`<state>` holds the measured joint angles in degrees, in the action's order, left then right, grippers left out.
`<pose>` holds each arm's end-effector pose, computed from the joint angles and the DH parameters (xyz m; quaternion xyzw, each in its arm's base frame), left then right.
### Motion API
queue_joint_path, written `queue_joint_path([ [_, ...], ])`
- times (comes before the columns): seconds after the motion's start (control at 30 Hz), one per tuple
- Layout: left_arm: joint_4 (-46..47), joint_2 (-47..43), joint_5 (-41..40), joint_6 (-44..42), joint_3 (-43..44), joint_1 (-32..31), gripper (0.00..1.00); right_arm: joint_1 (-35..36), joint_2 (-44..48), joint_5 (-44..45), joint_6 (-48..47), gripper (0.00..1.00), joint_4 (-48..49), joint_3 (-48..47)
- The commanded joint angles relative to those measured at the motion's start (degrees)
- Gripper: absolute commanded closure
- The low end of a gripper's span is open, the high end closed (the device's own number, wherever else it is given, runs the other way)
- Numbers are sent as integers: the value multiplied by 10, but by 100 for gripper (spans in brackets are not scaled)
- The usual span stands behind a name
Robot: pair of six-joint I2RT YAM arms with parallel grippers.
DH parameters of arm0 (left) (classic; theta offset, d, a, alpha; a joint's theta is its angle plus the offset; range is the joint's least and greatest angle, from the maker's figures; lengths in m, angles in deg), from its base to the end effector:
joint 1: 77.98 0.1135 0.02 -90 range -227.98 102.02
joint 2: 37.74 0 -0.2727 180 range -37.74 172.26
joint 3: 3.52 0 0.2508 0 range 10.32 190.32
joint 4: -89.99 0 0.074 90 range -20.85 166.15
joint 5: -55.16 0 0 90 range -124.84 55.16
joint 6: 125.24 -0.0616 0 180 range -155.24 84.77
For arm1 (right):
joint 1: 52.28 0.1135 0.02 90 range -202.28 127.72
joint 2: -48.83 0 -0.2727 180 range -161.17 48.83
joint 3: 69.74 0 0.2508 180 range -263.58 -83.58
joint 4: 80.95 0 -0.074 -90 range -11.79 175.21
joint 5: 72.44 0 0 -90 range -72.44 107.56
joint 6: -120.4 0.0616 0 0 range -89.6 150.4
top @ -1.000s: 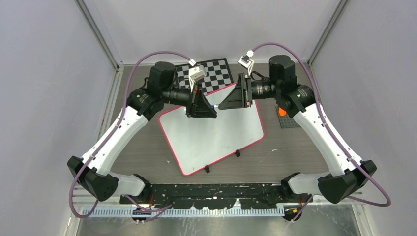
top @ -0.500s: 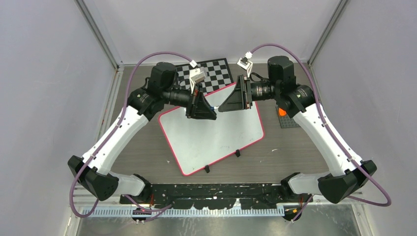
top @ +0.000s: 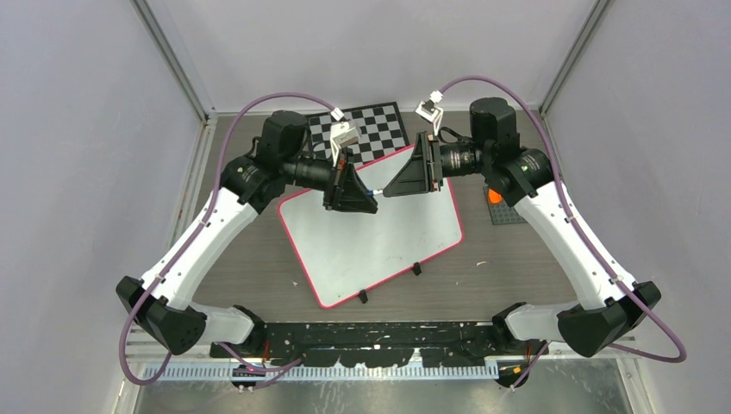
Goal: Write a sentence on the whiteboard
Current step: Open the whiteboard marker at the center of the board.
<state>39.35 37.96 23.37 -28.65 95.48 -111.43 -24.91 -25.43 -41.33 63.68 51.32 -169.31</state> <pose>0.2027 -0.1967 0.4281 0.4193 0.6672 -0.5459 0.2846 0.2160 0.1712 0.4428 -0.2357 0.7369 0.5972 0.2118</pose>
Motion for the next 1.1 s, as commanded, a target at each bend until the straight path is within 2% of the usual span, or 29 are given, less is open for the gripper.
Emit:
queue_joint_path([
  [0.0,-1,-7,13,0,6,2,100,0,5,-12,9,46,27,-25],
  [0.67,1,30,13,-7,44,-34,100,12,0,11,-18,69,4,-26],
  [0.73,1,31,13,-7,46,-35,100,13,1,13,-21,76,2,-26],
  [0.83,-3,31,8,-6,44,-33,99,12,1,22,-29,93,-5,-29],
  [0.87,-2,29,10,-3,42,-28,92,11,0,23,-32,99,-9,-30],
  [0.97,13,20,31,24,27,6,61,1,2,20,-41,100,-17,-30],
  [1.0,13,17,39,29,24,19,53,-5,3,16,-42,100,-18,-30],
  [1.07,12,8,46,28,21,45,49,-13,3,7,-44,100,-27,-31],
])
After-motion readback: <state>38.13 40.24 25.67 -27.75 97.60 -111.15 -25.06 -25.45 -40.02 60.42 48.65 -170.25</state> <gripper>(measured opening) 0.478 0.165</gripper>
